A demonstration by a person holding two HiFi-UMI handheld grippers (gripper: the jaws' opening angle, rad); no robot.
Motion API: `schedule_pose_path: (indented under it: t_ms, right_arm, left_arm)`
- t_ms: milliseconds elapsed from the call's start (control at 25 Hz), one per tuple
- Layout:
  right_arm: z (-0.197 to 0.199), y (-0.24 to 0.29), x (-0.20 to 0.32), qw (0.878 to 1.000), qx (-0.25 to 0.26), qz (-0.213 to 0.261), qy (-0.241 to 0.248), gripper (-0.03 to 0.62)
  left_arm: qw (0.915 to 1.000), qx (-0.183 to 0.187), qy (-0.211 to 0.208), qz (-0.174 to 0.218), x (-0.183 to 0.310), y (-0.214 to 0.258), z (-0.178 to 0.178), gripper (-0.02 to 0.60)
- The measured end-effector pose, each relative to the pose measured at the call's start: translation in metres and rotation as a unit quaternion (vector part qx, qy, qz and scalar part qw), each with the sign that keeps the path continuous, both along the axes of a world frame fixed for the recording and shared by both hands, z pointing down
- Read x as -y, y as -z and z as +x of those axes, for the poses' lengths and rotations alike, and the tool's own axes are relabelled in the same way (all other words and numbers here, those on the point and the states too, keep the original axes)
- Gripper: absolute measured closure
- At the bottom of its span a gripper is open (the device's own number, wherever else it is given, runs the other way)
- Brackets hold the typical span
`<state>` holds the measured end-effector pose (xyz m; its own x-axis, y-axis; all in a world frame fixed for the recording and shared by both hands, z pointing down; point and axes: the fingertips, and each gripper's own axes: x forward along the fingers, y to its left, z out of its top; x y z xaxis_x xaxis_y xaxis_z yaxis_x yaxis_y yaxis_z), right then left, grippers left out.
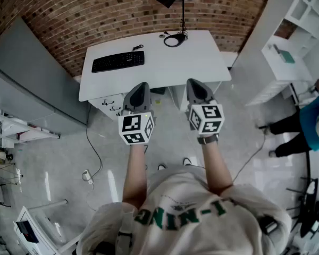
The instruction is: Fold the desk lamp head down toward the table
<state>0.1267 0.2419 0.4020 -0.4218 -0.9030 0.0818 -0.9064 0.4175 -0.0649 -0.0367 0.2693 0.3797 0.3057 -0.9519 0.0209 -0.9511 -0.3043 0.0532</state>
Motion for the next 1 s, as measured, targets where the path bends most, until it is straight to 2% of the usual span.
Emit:
schedule_pose_path:
  t_ms: [280,600,840,1000]
  right_arm:
    - [-0.046,-0.008,-0.010,1.000,0.009,-0.005,0.002,0.592]
    - [-0.052,-0.017,-0.004,0.999,0.028,-0.016,0.007,0.592]
    - [-0.057,-0.038,0.037,0.998,0.035,-0.037,0.026,0.592]
    - [-0.069,-0.055,0.091,0.997,0.044,-0.045,0.044,0.591]
  left_arm:
    - [1.0000,0.000,0.005,0.001,-0.011,-0.010,-0.045,0.581]
    - [0.9998,-0.013,0.005,-0.012,-0.006,-0.029,-0.057,0.581]
    - [0.9992,-0.015,0.012,-0.035,0.026,-0.050,-0.054,0.581]
    - [0.9991,-0.009,0.016,-0.039,0.077,-0.060,-0.055,0.581]
